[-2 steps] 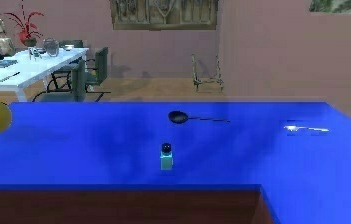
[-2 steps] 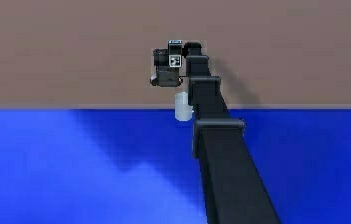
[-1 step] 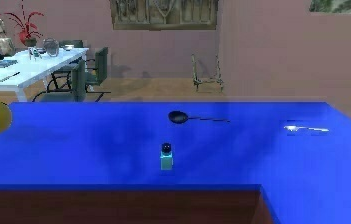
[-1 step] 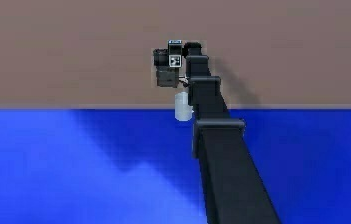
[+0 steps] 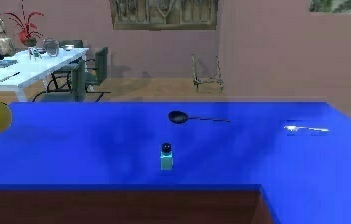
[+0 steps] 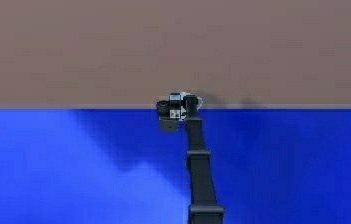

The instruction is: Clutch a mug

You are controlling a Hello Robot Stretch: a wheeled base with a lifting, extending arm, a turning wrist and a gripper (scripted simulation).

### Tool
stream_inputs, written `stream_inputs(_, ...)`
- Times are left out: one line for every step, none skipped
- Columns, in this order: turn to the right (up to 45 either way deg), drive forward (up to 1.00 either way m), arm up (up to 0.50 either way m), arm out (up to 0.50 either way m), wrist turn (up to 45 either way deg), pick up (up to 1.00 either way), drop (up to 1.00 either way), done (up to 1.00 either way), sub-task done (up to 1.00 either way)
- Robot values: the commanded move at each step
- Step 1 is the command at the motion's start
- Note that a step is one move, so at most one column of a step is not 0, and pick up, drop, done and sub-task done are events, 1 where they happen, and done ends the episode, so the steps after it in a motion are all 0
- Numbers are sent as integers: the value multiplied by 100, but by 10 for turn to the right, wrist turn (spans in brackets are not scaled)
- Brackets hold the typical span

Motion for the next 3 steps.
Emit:
stream_inputs(0,0,0,0,0,100,0,0,0)
stream_inputs(0,0,10,0,0,0,0,0,0)
stream_inputs(0,0,0,0,0,0,0,100,0)
